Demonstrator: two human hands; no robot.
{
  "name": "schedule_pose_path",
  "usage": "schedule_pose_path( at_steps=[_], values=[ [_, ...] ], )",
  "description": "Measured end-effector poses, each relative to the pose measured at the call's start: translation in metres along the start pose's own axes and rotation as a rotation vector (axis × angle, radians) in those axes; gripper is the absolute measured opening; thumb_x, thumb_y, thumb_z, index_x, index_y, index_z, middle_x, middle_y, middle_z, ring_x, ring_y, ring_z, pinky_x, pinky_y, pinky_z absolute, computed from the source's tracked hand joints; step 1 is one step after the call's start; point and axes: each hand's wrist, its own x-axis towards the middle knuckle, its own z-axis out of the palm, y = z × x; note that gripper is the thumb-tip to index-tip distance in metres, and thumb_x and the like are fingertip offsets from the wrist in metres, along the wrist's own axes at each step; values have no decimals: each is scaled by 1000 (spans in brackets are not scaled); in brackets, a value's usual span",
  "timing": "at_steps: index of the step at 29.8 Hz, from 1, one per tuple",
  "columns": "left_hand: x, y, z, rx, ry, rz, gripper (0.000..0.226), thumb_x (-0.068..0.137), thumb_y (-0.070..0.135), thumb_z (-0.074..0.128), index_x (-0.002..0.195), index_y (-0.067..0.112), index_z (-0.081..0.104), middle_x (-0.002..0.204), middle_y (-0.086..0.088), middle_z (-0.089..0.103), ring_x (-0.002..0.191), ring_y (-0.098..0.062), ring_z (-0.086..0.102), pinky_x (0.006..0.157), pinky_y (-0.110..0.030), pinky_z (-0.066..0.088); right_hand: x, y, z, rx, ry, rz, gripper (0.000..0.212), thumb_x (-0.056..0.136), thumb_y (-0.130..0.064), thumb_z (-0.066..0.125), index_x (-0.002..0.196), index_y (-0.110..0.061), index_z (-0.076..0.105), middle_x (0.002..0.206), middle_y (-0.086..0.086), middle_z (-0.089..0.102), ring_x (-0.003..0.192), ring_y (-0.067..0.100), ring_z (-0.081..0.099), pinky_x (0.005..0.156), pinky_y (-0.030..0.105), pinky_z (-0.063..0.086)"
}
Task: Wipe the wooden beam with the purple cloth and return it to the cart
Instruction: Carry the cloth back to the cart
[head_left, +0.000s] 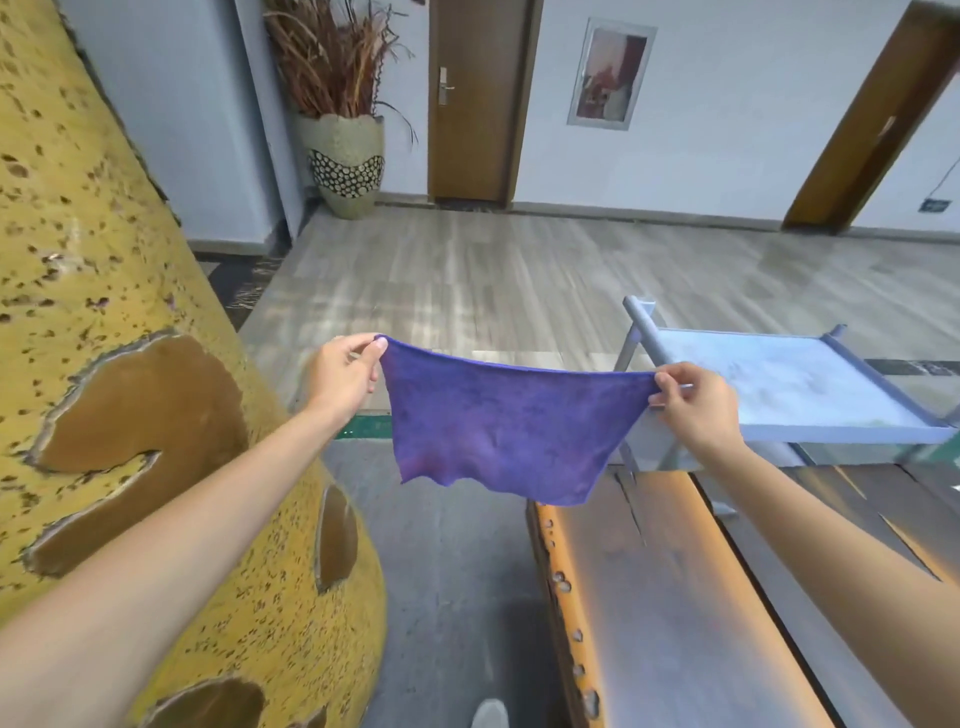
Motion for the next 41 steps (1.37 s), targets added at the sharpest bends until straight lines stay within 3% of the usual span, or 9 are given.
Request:
schedule_pose_path(
  at_steps=[5, 9, 13, 17, 21, 27, 34, 38, 41],
  values=[
    [81, -19, 43, -50, -40, -36, 10, 99, 15, 63, 99, 18, 72, 66, -6, 59, 40, 0, 49, 45, -21, 45, 76, 15, 36, -4, -36, -34, 27, 102, -13, 57, 81, -29, 66, 70, -5, 75, 70, 15, 77, 73, 41, 62],
    [150, -43, 78, -77, -66, -85, 12, 99, 14, 62, 104, 13, 73, 65, -5, 59, 41, -1, 50, 44, -17, 43, 146, 27, 67, -42, -57, -36, 28, 100, -16, 61, 77, -31, 65, 56, -16, 71, 66, 3, 75, 67, 23, 57],
    [223, -69, 109, -30, -133, -145, 14, 100, 16, 63, 105, 11, 74, 65, -6, 58, 45, -6, 49, 51, -22, 45, 225, 34, 102, 36, -105, 30, 19, 99, -14, 62, 84, -20, 70, 64, 1, 74, 65, 13, 76, 74, 44, 62],
    [289, -80, 135, 7, -163, -154, 20, 101, 19, 62, 106, 5, 75, 66, -6, 58, 47, -6, 49, 50, -19, 45, 291, 38, 137, 9, -95, 21, 24, 99, -13, 62, 78, -24, 68, 74, 10, 76, 55, 3, 72, 60, 29, 60],
    [356, -83, 164, 13, -160, -151, 26, 101, 20, 61, 114, 1, 73, 67, -8, 59, 50, -10, 51, 53, -21, 47, 347, 47, 172, 11, -118, 82, 17, 100, -13, 59, 87, -14, 70, 73, 4, 75, 72, 28, 78, 73, 45, 62],
    [433, -103, 204, 52, -142, -119, 23, 101, 16, 60, 112, 1, 74, 78, -8, 67, 45, -3, 53, 51, -17, 50, 416, 59, 212, 12, -86, 103, 17, 99, -16, 60, 86, -20, 70, 72, -3, 75, 71, 13, 78, 75, 52, 63],
    [572, -140, 286, 58, -233, -97, 22, 101, 14, 60, 110, 0, 74, 92, -17, 69, 46, 0, 58, 53, -15, 54, 522, 77, 259, -88, 13, 173, 21, 97, -21, 61, 78, -27, 68, 64, -10, 72, 54, 0, 68, 73, 43, 60],
    [647, -162, 334, 110, -351, -105, 25, 100, 15, 62, 113, -3, 73, 88, -17, 67, 52, -12, 57, 63, -30, 58, 572, 82, 278, -166, 49, 255, 19, 94, -21, 63, 77, -22, 70, 63, -7, 72, 68, 16, 74, 77, 33, 55],
    [701, -163, 365, 155, -426, -45, 14, 98, 22, 66, 99, 14, 78, 74, -14, 57, 49, -14, 49, 68, -39, 52, 603, 80, 285, -187, 90, 307, 16, 87, -23, 63, 74, -17, 71, 65, -4, 73, 74, 20, 72, 72, 29, 50]
  ],
)
